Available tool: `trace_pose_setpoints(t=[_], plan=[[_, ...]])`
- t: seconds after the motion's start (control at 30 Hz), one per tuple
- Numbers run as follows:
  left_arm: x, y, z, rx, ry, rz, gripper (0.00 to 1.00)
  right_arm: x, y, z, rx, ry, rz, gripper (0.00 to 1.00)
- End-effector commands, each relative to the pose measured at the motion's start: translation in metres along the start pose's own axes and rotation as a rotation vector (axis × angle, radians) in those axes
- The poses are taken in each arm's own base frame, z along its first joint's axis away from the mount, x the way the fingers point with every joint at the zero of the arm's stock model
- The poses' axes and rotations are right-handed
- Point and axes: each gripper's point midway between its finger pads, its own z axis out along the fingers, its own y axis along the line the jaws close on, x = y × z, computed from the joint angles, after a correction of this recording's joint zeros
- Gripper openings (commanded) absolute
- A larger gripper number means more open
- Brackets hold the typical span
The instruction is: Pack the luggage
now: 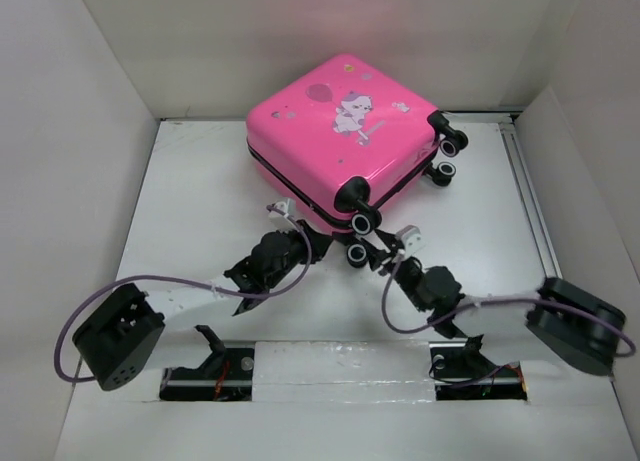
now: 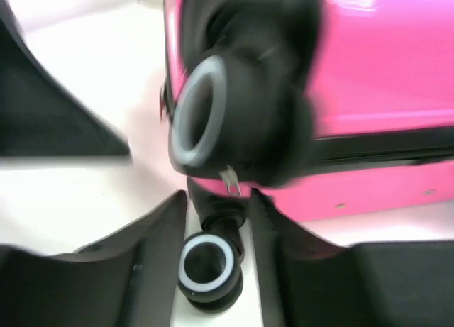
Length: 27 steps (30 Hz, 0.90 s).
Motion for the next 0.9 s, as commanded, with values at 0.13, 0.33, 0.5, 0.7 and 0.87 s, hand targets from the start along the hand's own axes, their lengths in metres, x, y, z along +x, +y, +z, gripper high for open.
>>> trace_pose_setpoints(t=[0.13,0.33,0.5,0.7,0.87], plan=[[0.018,-0.065,0.029,0.051,-0.016,0.097,0.12,-0.107,-0.046,-0.042,0.182,-0.232,0.226,0.51],[0.022,-0.049,0.068,-0.177,-0.132,0.095,0.23,-0.111,-0.073,-0.059,0.252,-0.08,0.187,0.47],[0.028,-0.044,0.088,-0.283,-0.207,0.097,0.28,-0.129,-0.052,-0.053,0.11,-0.066,0.197,0.47],[0.042,-0.04,0.09,-0.441,-0.249,0.092,0.25,-0.13,-0.038,-0.05,0.016,-0.044,0.193,0.49],[0.052,-0.046,0.056,-0.433,-0.286,0.123,0.34,-0.132,-0.033,-0.048,-0.035,-0.004,0.177,0.49]])
